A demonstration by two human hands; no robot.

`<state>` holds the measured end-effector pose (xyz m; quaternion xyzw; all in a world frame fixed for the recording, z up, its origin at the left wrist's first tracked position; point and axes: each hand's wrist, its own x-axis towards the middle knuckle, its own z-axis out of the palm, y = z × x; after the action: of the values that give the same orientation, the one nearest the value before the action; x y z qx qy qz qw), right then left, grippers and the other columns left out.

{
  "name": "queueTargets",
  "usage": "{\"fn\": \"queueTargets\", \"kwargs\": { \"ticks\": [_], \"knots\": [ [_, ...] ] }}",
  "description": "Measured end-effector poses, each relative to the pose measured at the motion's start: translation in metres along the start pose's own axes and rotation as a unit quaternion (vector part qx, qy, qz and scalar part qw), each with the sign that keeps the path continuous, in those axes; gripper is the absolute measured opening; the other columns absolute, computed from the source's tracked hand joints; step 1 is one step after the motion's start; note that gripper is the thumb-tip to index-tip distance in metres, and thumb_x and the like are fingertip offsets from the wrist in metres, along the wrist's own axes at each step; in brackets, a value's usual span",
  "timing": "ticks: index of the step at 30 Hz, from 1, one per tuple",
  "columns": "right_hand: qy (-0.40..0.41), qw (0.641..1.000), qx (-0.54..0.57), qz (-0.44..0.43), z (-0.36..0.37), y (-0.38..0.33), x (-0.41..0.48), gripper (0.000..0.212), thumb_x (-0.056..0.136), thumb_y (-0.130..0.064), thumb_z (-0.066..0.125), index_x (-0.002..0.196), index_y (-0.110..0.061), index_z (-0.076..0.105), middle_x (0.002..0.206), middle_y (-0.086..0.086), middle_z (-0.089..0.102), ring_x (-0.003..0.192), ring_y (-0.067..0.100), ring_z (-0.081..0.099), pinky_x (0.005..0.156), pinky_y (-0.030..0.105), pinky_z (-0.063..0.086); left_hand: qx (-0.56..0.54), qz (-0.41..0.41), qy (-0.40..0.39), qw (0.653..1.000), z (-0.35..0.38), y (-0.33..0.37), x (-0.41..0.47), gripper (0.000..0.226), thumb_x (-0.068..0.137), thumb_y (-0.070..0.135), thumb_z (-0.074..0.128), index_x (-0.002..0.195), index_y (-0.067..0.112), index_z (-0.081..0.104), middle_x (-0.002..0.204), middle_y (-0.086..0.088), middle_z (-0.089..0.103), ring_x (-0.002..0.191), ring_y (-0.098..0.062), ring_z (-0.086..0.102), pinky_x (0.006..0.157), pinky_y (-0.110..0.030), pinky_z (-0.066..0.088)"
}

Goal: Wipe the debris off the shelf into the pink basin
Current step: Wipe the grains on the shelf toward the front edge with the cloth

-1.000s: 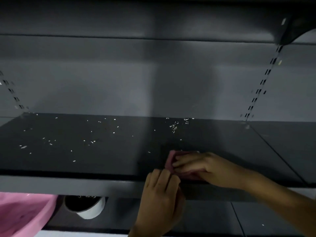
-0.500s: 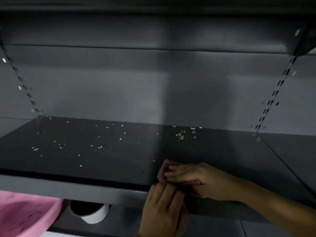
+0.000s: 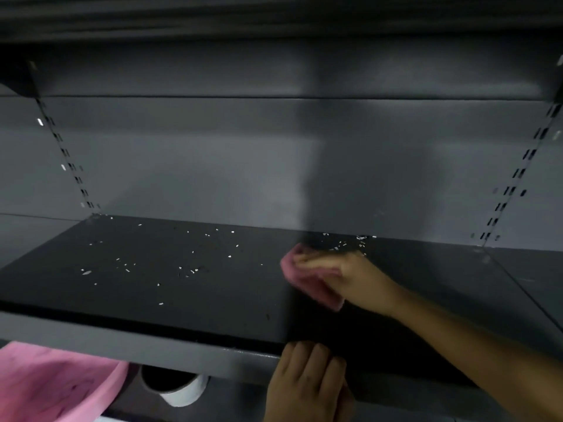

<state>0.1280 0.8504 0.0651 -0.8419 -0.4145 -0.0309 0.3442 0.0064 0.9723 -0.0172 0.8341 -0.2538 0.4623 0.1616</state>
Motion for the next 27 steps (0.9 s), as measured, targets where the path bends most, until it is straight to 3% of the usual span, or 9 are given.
{"fn": "queueTargets", "kwargs": {
  "ticks": [4, 6, 11, 14, 16, 18, 22, 25, 27],
  "knots": [
    [-0.203, 0.973, 0.077, -0.075, 0.031, -0.032, -0.008, 0.028, 0.092, -0.007, 0.051, 0.117, -0.008, 0.062, 0.133, 0.005, 0.057, 0.134, 0.002, 0.036, 0.114, 0.018, 0.024, 0.012, -0.015, -0.003, 1.0, 0.001, 0.003, -0.001, 0.027, 0.083, 0.013, 0.038, 0.07, 0.015, 0.061, 0.061, -0.009, 0.059, 0.066, -0.021, 0.041, 0.061, -0.034, 0.039],
    [-0.217, 0.972, 0.047, -0.079, 0.035, -0.027, 0.0, 0.03, 0.093, -0.005, 0.049, 0.12, -0.008, 0.06, 0.136, 0.005, 0.054, 0.135, 0.003, 0.033, 0.112, 0.012, 0.021, 0.01, -0.015, -0.005, 1.0, 0.001, 0.004, 0.0, 0.023, 0.08, 0.012, 0.04, 0.07, 0.015, 0.06, 0.062, -0.009, 0.059, 0.067, -0.021, 0.044, 0.06, -0.034, 0.04],
    [-0.043, 0.996, -0.066, -0.04, 0.025, 0.015, 0.018, 0.029, 0.088, 0.0, 0.053, 0.113, -0.007, 0.065, 0.129, 0.008, 0.06, 0.123, 0.014, 0.052, 0.108, 0.024, 0.036, 0.022, -0.003, 0.004, 1.0, -0.001, 0.0, 0.003, 0.022, 0.075, 0.011, 0.046, 0.062, 0.013, 0.063, 0.057, -0.007, 0.055, 0.062, -0.02, 0.038, 0.058, -0.028, 0.033],
    [0.045, 0.99, -0.132, 0.015, 0.016, 0.042, 0.018, 0.025, 0.087, -0.002, 0.055, 0.108, -0.01, 0.067, 0.122, 0.007, 0.064, 0.118, 0.016, 0.056, 0.103, 0.025, 0.04, 0.025, -0.006, -0.008, 1.0, -0.003, 0.001, 0.003, 0.018, 0.072, 0.011, 0.05, 0.063, 0.011, 0.065, 0.058, -0.006, 0.055, 0.06, -0.02, 0.04, 0.057, -0.028, 0.035],
    [0.042, 0.991, -0.115, 0.055, 0.005, 0.046, 0.016, 0.017, 0.089, 0.001, 0.052, 0.092, -0.001, 0.069, 0.102, 0.014, 0.07, 0.105, 0.024, 0.063, 0.104, 0.029, 0.039, 0.022, -0.008, -0.01, 1.0, -0.003, 0.001, 0.003, 0.013, 0.066, 0.011, 0.053, 0.061, 0.011, 0.066, 0.058, -0.006, 0.055, 0.058, -0.02, 0.041, 0.057, -0.028, 0.035],
    [0.034, 0.995, -0.026, 0.087, -0.008, 0.041, 0.009, 0.029, 0.095, -0.003, 0.044, 0.074, 0.001, 0.064, 0.076, 0.02, 0.067, 0.08, 0.03, 0.064, 0.103, 0.038, 0.039, 0.018, -0.007, -0.004, 1.0, -0.002, 0.001, 0.003, 0.013, 0.066, 0.011, 0.054, 0.061, 0.011, 0.066, 0.057, -0.006, 0.054, 0.059, -0.02, 0.04, 0.058, -0.028, 0.034],
    [0.163, 0.97, -0.086, 0.161, -0.039, 0.044, -0.024, 0.036, 0.093, -0.01, 0.039, 0.119, -0.025, 0.058, 0.101, 0.007, 0.069, 0.079, 0.013, 0.061, 0.075, 0.026, 0.049, 0.024, -0.022, 0.001, 0.999, 0.001, 0.001, 0.005, 0.013, 0.07, 0.013, 0.053, 0.059, 0.012, 0.06, 0.057, -0.007, 0.051, 0.058, -0.021, 0.038, 0.055, -0.031, 0.035],
    [0.219, 0.934, -0.138, 0.244, -0.066, 0.062, -0.053, 0.038, 0.086, 0.005, 0.045, 0.114, -0.015, 0.06, 0.1, 0.004, 0.063, 0.076, 0.022, 0.065, 0.07, 0.033, 0.055, 0.014, -0.056, -0.014, 0.998, -0.001, 0.005, 0.013, 0.01, 0.061, 0.02, 0.055, 0.059, 0.012, 0.051, 0.058, -0.008, 0.046, 0.054, -0.022, 0.037, 0.053, -0.03, 0.032],
    [0.174, 0.905, -0.171, 0.349, -0.08, 0.081, -0.073, 0.039, 0.08, 0.01, 0.048, 0.113, -0.008, 0.059, 0.111, 0.013, 0.063, 0.089, 0.031, 0.063, 0.079, 0.037, 0.052, 0.011, -0.088, -0.048, 0.995, -0.002, 0.006, 0.022, 0.013, 0.061, 0.024, 0.054, 0.057, 0.014, 0.048, 0.058, -0.005, 0.046, 0.052, -0.022, 0.041, 0.048, -0.029, 0.034]
  ]
}}
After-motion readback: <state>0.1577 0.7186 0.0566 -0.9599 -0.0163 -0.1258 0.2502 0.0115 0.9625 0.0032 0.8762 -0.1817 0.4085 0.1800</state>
